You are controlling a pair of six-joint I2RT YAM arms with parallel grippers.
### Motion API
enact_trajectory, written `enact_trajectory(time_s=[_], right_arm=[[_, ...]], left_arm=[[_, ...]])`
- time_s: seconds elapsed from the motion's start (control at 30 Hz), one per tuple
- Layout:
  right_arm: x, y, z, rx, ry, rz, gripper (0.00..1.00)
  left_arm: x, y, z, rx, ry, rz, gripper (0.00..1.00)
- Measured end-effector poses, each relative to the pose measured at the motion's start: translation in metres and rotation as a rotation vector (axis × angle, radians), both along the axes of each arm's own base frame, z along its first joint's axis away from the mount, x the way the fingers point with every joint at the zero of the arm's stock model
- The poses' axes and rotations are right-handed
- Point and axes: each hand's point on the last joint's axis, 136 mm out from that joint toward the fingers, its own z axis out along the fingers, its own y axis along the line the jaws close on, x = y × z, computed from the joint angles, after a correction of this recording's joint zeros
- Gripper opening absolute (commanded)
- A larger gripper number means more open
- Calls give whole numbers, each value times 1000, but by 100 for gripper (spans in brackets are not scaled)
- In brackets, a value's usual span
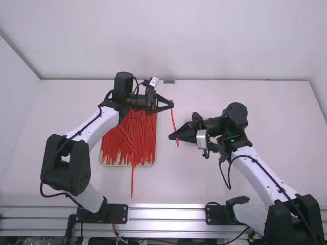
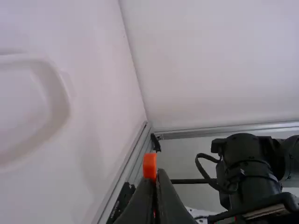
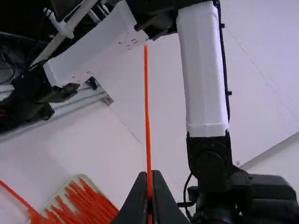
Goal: Fasten the cable tie
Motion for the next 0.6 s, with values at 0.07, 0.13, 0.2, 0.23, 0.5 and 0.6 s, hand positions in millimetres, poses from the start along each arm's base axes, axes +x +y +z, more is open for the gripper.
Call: enact_trajectory(time_s=[0.07, 0.13, 0.2, 0.23, 0.5, 0.6], right_arm=[[2, 1, 0, -8, 38, -14, 0], [5, 2, 1, -15, 72, -29, 0], [5, 5, 0, -23, 109, -35, 0], [4, 7, -1, -28, 124, -30, 0], [-7, 8, -12, -57, 178, 26, 0], [-8, 8, -7, -52, 163, 37, 0]], left_arm=[[0, 0, 0, 0, 1, 0, 2], [0, 0, 0, 0, 0, 0, 2], [0, 0, 0, 0, 0, 1, 2], [0, 0, 0, 0, 0, 0, 2], [0, 0, 0, 0, -4, -1, 2], [-1, 0, 1, -2, -37, -13, 2]])
